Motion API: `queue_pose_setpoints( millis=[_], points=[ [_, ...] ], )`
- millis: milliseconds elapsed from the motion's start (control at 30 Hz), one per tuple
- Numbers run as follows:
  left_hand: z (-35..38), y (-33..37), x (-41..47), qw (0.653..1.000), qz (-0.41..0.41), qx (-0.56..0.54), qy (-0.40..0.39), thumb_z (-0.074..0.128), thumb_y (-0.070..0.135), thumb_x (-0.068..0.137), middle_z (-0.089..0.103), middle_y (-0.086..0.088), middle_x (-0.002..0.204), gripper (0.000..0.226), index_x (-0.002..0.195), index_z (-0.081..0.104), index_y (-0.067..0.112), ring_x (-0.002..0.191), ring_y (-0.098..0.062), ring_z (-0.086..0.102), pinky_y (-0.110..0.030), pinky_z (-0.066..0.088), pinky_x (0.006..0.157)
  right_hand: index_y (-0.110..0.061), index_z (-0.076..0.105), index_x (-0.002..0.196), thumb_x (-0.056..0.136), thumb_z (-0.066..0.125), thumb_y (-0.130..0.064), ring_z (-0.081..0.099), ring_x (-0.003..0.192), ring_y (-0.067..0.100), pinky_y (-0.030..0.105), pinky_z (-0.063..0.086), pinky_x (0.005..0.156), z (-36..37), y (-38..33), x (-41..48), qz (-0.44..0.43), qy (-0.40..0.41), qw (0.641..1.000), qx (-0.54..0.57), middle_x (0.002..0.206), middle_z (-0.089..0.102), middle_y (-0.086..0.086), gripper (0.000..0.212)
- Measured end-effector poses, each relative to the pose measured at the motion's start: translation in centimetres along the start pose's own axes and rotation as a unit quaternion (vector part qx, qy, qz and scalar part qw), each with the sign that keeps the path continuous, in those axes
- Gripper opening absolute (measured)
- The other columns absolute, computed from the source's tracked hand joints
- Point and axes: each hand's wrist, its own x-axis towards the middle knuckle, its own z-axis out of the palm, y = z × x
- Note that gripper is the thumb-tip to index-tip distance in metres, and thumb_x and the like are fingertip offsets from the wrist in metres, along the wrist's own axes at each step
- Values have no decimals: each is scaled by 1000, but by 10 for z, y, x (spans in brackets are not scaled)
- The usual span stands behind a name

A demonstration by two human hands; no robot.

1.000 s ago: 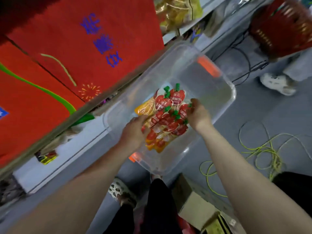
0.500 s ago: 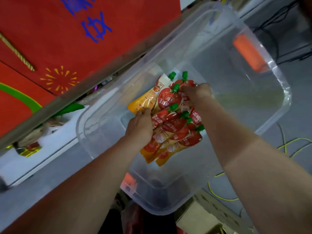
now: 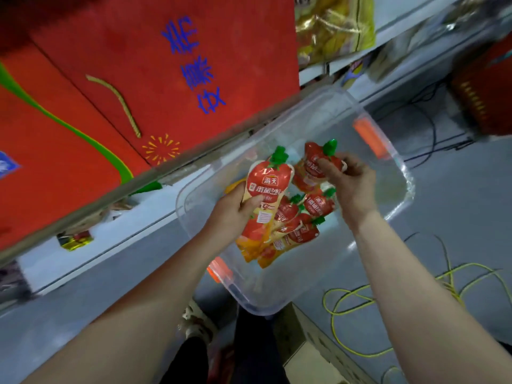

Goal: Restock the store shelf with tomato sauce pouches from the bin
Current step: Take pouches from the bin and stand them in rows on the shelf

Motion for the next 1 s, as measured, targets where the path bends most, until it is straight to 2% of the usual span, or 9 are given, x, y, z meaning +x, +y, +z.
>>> queue_pose_setpoints(
  millis=[100, 200, 267, 367, 467, 600, 700, 800, 1000],
  points=[
    [-18, 22, -34, 995, -20, -97, 13, 54, 33, 96, 65, 5, 120, 35, 130, 52, 23, 110, -12, 62, -32, 49, 96, -23, 65, 73, 82, 77, -14, 62, 68, 9, 26, 50, 71, 0, -33, -38, -6, 2, 1000, 11, 67, 66, -11, 18],
    [-38, 40, -71, 981, -47, -190, 11, 51, 33, 98, 65, 8, 121, 31, 128, 52, 28, 108, -9, 63, -31, 51, 94, -26, 64, 78, 81, 77, -33, 67, 78, 21, 40, 54, 78, 9, -65, -83, -31, -2, 999, -6, 80, 71, -1, 14],
    [-55, 48, -96, 971, -76, -228, 23, 52, 38, 96, 67, 5, 118, 26, 121, 57, 29, 104, -13, 65, -35, 52, 92, -25, 61, 78, 85, 75, -30, 66, 75, 19, 40, 55, 74, 20, -88, -113, -46, 2, 999, -1, 78, 69, -1, 16],
    [-87, 51, -136, 968, -78, -234, 56, 58, 37, 94, 71, 0, 112, 26, 116, 61, 24, 99, -18, 69, -41, 55, 91, -21, 60, 76, 88, 72, -19, 62, 70, 14, 35, 51, 70, 44, -123, -155, -54, -29, 997, 47, 70, 67, -5, 17],
    [-128, 56, -175, 959, -63, -257, 99, 64, 35, 91, 71, -11, 107, 33, 111, 63, 9, 95, -24, 70, -46, 57, 87, -20, 67, 83, 88, 72, -17, 64, 75, 18, 39, 52, 75, 73, -159, -194, -69, -79, 993, 60, 77, 72, 2, 8],
    [-195, 61, -223, 942, -2, -282, 182, 65, 21, 91, 72, -12, 93, 15, 96, 66, 7, 79, -18, 69, -30, 56, 64, -12, 67, 92, 87, 74, -18, 62, 80, 28, 44, 50, 75, 115, -210, -242, -109, -147, 981, 60, 88, 69, 26, 10],
    [-249, 67, -259, 929, 43, -291, 225, 64, 18, 91, 70, -13, 88, 23, 101, 62, -4, 72, -14, 69, -26, 54, 59, -13, 67, 84, 87, 73, -14, 67, 76, 17, 35, 55, 72, 149, -253, -275, -171, -174, 968, 49, 80, 74, 5, 7],
    [-299, 78, -290, 918, 112, -289, 248, 63, 13, 91, 75, 1, 84, 9, 96, 68, 9, 76, -10, 71, -24, 56, 67, -13, 67, 83, 87, 71, -8, 67, 66, 3, 18, 53, 63, 181, -294, -305, -226, -205, 950, 60, 71, 74, -7, 8],
    [-381, 105, -334, 878, 200, -310, 304, 61, 22, 92, 75, -4, 92, 9, 95, 67, 16, 82, -15, 72, -27, 58, 71, -18, 65, 81, 93, 64, -13, 67, 62, 4, 24, 53, 63, 226, -370, -342, -312, -276, 909, 3, 68, 73, -8, 13]
  ],
)
